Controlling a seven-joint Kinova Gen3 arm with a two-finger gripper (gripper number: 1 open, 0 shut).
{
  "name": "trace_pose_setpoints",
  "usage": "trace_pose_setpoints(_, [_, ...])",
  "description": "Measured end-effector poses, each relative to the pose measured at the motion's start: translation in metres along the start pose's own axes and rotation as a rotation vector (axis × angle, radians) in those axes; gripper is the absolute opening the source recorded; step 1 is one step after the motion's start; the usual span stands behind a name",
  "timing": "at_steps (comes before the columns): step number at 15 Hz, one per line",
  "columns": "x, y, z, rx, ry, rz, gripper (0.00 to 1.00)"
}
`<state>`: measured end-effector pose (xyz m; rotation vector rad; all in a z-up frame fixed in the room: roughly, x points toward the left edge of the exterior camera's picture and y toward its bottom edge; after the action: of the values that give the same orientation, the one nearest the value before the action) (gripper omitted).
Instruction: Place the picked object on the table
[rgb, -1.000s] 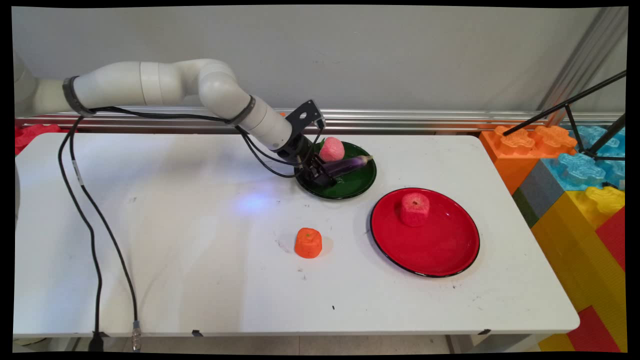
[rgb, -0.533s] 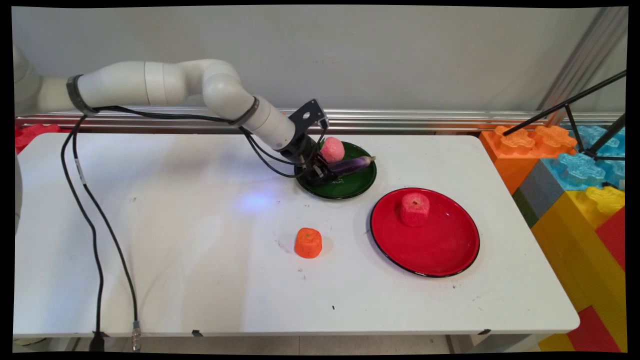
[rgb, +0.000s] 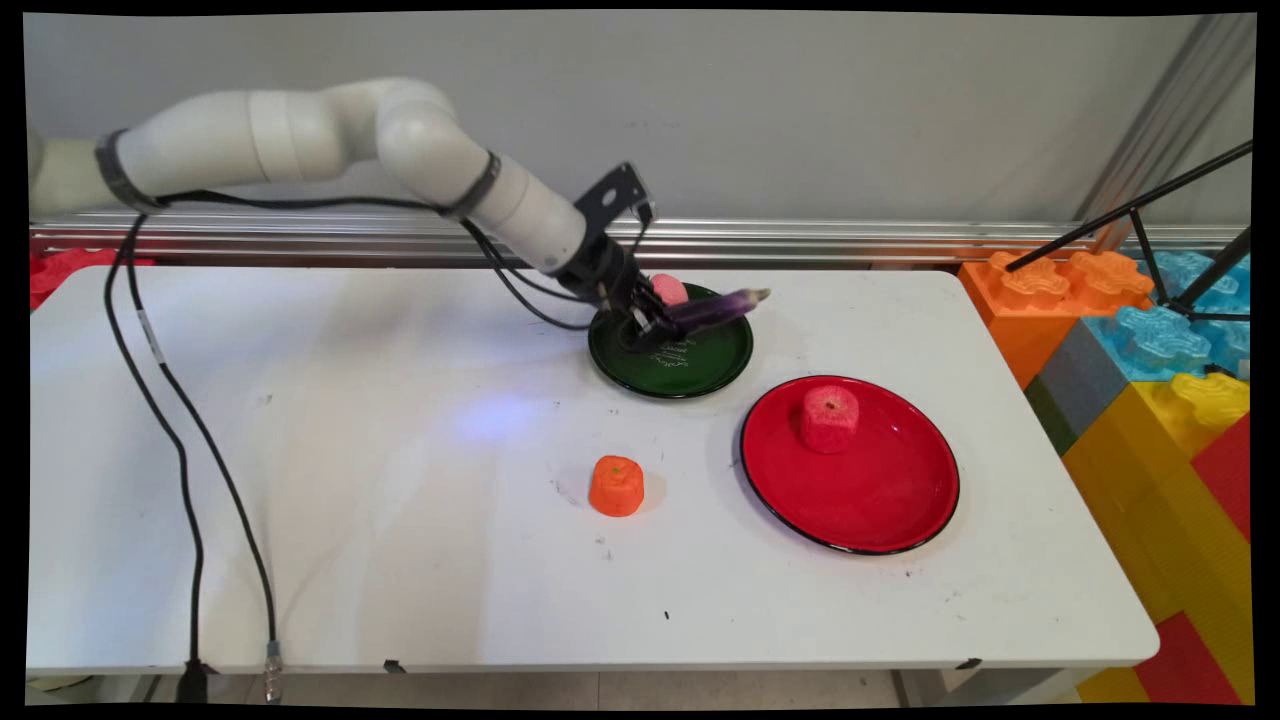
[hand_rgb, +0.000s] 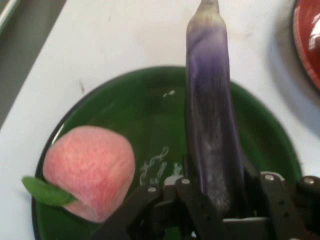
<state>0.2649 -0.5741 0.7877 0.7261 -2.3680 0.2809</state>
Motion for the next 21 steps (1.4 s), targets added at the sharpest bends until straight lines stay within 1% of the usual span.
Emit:
trace_pose_setpoints(4, [0.008,0.000,-0.047,-0.043,0.045,0.068,0.00])
trace_pose_setpoints(6, [0.005,-0.001,-0.070,-0.073,0.060,0.117,0.00])
trace_pose_setpoints(8, [0.000,-0.003,-0.086,-0.094,0.071,0.163,0.00])
trace_pose_setpoints(9, [-0.002,-0.005,-0.092,-0.104,0.074,0.186,0.00])
trace_pose_setpoints(12, [-0.012,-0.013,-0.108,-0.143,0.081,0.296,0.00])
trace_pose_setpoints(14, [-0.019,-0.017,-0.114,-0.161,0.076,0.362,0.00])
trace_pose_setpoints(17, [-0.031,-0.025,-0.124,-0.209,0.074,0.480,0.00])
trace_pose_setpoints(19, [-0.040,-0.030,-0.128,-0.239,0.062,0.528,0.00])
trace_pose_setpoints(21, [-0.046,-0.032,-0.129,-0.253,0.050,0.540,0.00])
